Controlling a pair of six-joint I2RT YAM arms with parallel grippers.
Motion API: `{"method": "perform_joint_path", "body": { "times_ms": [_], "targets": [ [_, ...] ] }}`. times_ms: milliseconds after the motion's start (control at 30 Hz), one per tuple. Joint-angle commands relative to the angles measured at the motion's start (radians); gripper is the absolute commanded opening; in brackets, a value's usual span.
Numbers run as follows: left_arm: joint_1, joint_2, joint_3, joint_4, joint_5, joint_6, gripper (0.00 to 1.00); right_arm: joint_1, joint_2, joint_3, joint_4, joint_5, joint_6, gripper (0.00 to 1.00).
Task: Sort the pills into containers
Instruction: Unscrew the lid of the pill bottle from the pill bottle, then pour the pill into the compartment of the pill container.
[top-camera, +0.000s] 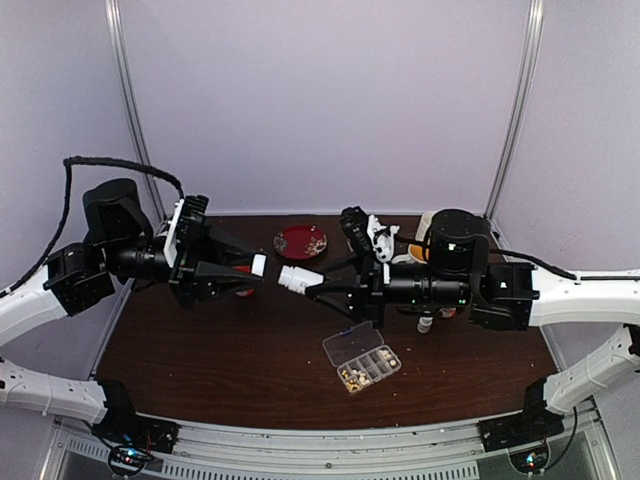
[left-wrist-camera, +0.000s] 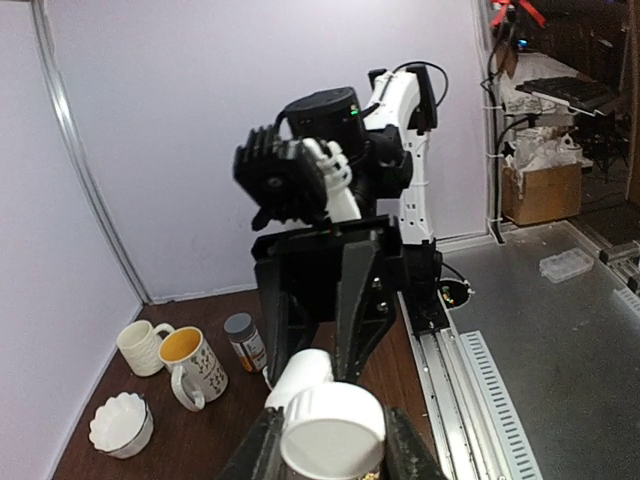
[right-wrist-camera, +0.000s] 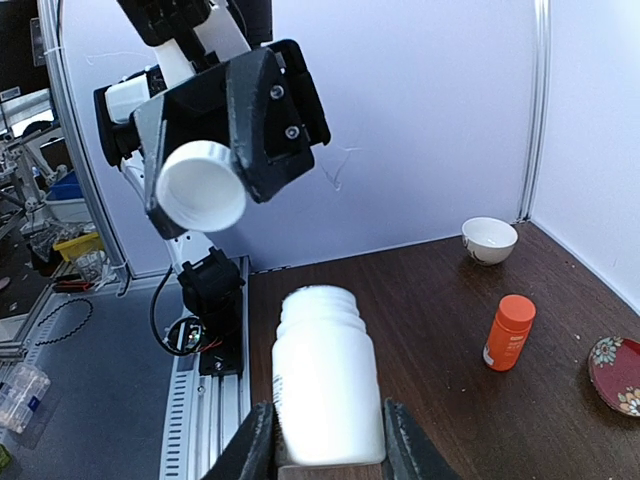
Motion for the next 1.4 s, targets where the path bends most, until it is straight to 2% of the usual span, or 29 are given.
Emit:
{"method": "perform_joint_path", "body": {
  "times_ms": [0,133,367,533,933,1133,1367],
  "targets": [
    [-0.005,0.007,0.063,-0.018,-0.231,-0.239,0.0,-0.003,-0.065,-0.068,0.091,0.077,-0.002,0.0],
    [-0.005,0.035,0.096,-0.104,-0.33,-0.316,0.0,-0.005,-0.108,-0.142,0.129,0.126,0.018,0.0],
    [-0.005,0.054,0.032,-0.029,-0.307,-0.413,0.0,-0.004,-0.192,-0.301,0.181,0.266,0.067,0.0],
    [0.008,0.1,0.038,-0.079,-0.358,-0.462,0.0,-0.007,-0.243,-0.4,0.163,0.311,0.074,0.0],
    [0.011,0.179,0.01,-0.229,-0.637,-0.472,0.01,-0.025,-0.37,-0.722,0.215,0.361,0.222,0.0],
    [0.011,0.235,-0.03,-0.245,-0.672,-0.482,0.04,-0.025,-0.35,-0.806,0.245,0.382,0.288,0.0],
    [0.009,0.261,-0.079,-0.206,-0.669,-0.487,0.06,-0.024,-0.236,-0.785,0.256,0.394,0.3,0.0]
  ]
}}
